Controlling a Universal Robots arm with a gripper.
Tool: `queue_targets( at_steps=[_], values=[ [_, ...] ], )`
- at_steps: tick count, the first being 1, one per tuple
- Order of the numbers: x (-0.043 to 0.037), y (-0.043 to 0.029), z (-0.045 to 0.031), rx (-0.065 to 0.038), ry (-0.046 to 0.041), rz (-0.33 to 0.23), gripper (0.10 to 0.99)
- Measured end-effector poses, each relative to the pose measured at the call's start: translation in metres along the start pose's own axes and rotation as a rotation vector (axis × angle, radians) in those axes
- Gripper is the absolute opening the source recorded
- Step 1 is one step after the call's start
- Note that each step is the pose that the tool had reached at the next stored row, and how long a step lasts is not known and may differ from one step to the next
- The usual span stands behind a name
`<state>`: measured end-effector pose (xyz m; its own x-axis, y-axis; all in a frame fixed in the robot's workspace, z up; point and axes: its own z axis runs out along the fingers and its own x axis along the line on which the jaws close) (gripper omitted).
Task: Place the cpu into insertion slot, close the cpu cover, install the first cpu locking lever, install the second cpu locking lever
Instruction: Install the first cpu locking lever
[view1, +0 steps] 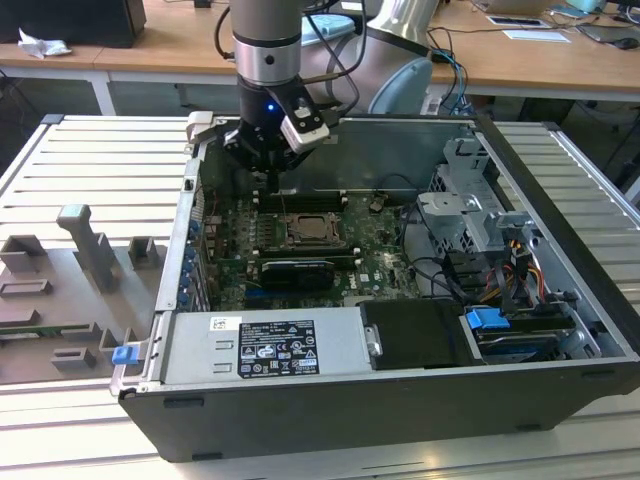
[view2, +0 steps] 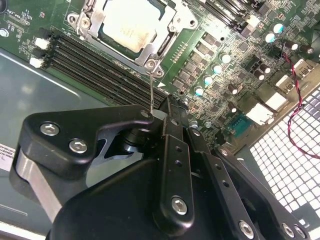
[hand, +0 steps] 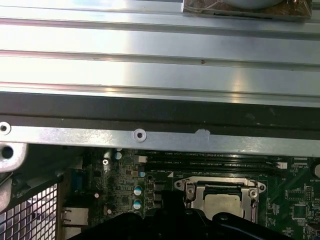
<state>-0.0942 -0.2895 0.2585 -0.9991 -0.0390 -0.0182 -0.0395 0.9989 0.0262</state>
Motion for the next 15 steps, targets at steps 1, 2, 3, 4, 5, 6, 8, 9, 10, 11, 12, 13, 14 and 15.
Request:
queue_targets(
  at_steps=[1, 2, 3, 4, 5, 6, 8, 9, 10, 11, 12, 13, 14, 15],
  values=[
    [-0.0003, 0.0, 0.0, 0.0, 0.0, 0.0, 0.106],
    [-0.0005, 0.0, 0.0, 0.0, 0.0, 0.0, 0.106],
    [-0.0007, 0.0, 0.0, 0.0, 0.0, 0.0, 0.106],
    [-0.0012, 0.0, 0.0, 0.0, 0.0, 0.0, 0.106],
    [-0.0015, -0.0001, 0.0, 0.0, 0.0, 0.0, 0.106],
    [-0.0021, -0.0001, 0.0, 0.0, 0.0, 0.0, 0.106],
    [-0.0033, -0.0001, 0.0001, 0.0, 0.0, 0.0, 0.106],
    [-0.0035, -0.0001, 0.0001, 0.0, 0.0, 0.0, 0.106],
    [-0.0036, -0.0001, 0.0001, 0.0, 0.0, 0.0, 0.106],
    [-0.0039, -0.0002, 0.0001, 0.0, 0.0001, 0.0, 0.106],
    [-0.0041, -0.0002, 0.0001, 0.0, 0.0, 0.0, 0.106],
    [-0.0045, -0.0002, 0.0001, 0.0, 0.0, 0.0, 0.106],
    [-0.0049, -0.0002, 0.0001, 0.0, 0.0, 0.0, 0.106],
    [-0.0054, -0.0002, 0.0001, 0.0, -0.0001, 0.0, 0.106]
  ],
)
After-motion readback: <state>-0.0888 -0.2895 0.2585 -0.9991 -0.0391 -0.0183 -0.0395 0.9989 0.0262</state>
